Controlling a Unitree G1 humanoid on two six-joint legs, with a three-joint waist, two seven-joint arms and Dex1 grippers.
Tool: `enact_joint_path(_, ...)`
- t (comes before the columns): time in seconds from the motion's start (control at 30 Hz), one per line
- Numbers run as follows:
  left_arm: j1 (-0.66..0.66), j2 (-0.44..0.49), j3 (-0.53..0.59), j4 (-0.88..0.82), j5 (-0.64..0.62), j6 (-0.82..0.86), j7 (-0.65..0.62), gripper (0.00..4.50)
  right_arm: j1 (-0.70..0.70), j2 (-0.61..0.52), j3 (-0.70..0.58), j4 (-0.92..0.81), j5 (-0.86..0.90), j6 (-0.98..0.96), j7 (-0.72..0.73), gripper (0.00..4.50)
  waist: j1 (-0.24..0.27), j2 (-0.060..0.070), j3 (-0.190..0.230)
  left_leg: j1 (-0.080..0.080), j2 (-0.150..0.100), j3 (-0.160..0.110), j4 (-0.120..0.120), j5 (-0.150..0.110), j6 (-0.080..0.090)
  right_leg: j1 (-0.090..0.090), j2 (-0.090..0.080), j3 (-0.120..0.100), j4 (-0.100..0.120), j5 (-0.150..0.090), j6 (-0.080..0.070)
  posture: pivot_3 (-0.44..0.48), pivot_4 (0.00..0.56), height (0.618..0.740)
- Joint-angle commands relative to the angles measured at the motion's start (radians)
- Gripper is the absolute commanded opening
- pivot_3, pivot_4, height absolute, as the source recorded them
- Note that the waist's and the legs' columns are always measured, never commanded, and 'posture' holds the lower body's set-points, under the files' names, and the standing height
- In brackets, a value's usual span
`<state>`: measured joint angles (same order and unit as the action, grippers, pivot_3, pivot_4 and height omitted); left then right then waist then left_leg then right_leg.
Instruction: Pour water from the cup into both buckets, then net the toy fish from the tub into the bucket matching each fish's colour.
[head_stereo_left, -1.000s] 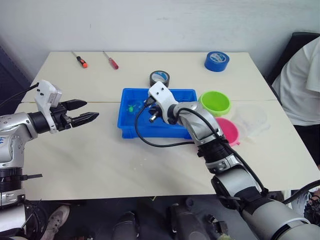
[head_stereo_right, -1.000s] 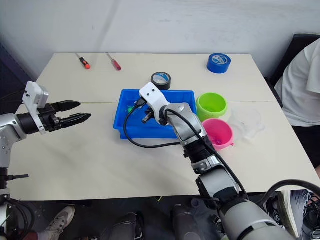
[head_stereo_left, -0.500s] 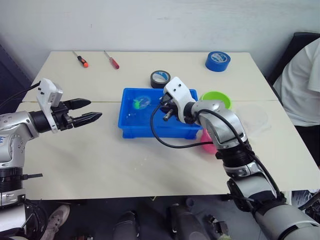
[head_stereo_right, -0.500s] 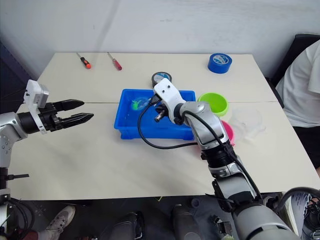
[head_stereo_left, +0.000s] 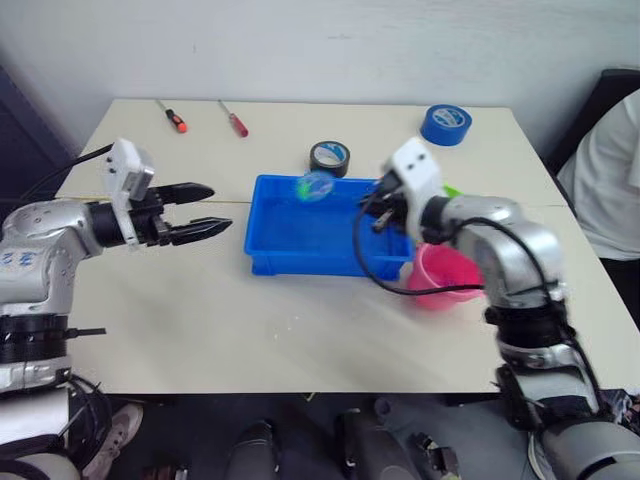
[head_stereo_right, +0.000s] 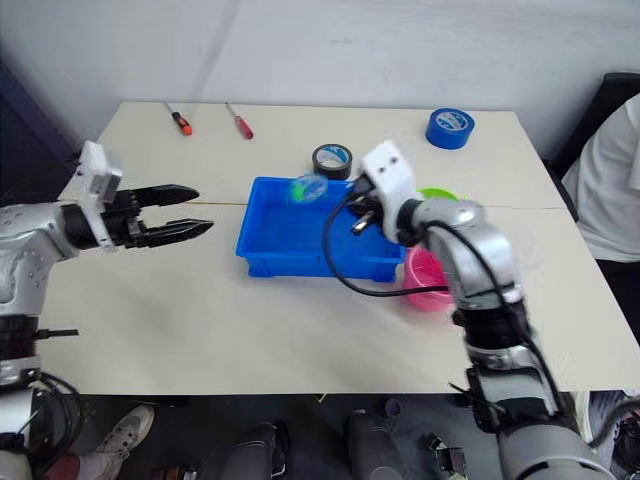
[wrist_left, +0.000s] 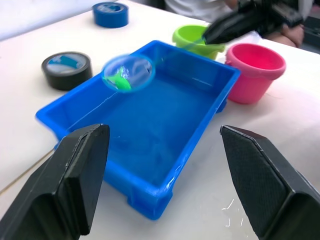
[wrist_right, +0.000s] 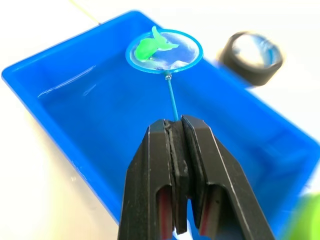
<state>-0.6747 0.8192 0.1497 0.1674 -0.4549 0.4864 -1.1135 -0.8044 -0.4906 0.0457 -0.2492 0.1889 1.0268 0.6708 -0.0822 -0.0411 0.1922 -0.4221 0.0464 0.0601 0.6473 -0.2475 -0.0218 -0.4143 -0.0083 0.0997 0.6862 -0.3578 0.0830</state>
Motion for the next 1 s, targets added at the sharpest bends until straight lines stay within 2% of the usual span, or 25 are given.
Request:
enact_joint_path(0.03,-0.081,-0.040,-0.040,0.069,0.028,-0.086,-0.039,3.87,0.020,-0.118,-0.123,-0.128,0.069,0.033,0.048,0.00,0.005,0.001,0.000,0.000,0.000,0.000,0.000,0.000,0.000,0.000,0.000,0.000,0.000,0.000,0.000,0.000,0.150,0.734)
enact_joint_path(0.17,-0.155,-0.099,-0.081,0.164,0.053,-0.153,-0.074,3.87,0.064,-0.218,-0.221,-0.174,0.114,0.076,0.048,0.00,0.002,0.001,0.000,0.000,0.000,0.000,0.000,-0.001,0.001,0.001,0.000,0.000,-0.002,0.000,0.000,0.000,0.150,0.734)
enact_joint_path(0.4,-0.266,-0.175,-0.125,0.330,0.093,-0.247,-0.130,3.87,0.227,-0.409,-0.391,-0.204,0.114,0.105,0.031,0.00,0.005,0.001,0.001,0.000,0.000,0.002,0.000,-0.001,0.002,0.001,0.001,0.002,-0.004,0.000,0.001,0.000,0.150,0.734)
enact_joint_path(0.57,-0.321,-0.208,-0.135,0.412,0.117,-0.290,-0.161,3.87,0.323,-0.476,-0.443,-0.212,0.109,0.086,0.015,0.00,0.001,0.001,0.001,0.001,0.000,0.004,0.000,-0.001,0.002,0.001,0.002,0.005,-0.004,0.001,0.002,0.000,0.150,0.734)
enact_joint_path(0.9,-0.363,-0.230,-0.133,0.491,0.151,-0.334,-0.194,3.87,0.416,-0.573,-0.221,-0.224,-0.050,-0.163,-0.039,0.00,0.002,0.001,0.001,0.001,0.000,0.005,0.001,-0.001,0.003,0.001,0.003,0.006,-0.005,0.001,0.003,0.000,0.150,0.734)
enact_joint_path(1.0,-0.360,-0.227,-0.131,0.492,0.153,-0.335,-0.195,3.87,0.442,-0.658,-0.095,-0.239,-0.203,-0.311,-0.054,0.00,0.004,0.002,0.001,0.001,0.000,0.005,0.001,-0.001,0.003,0.001,0.003,0.007,-0.005,0.001,0.003,0.000,0.150,0.734)
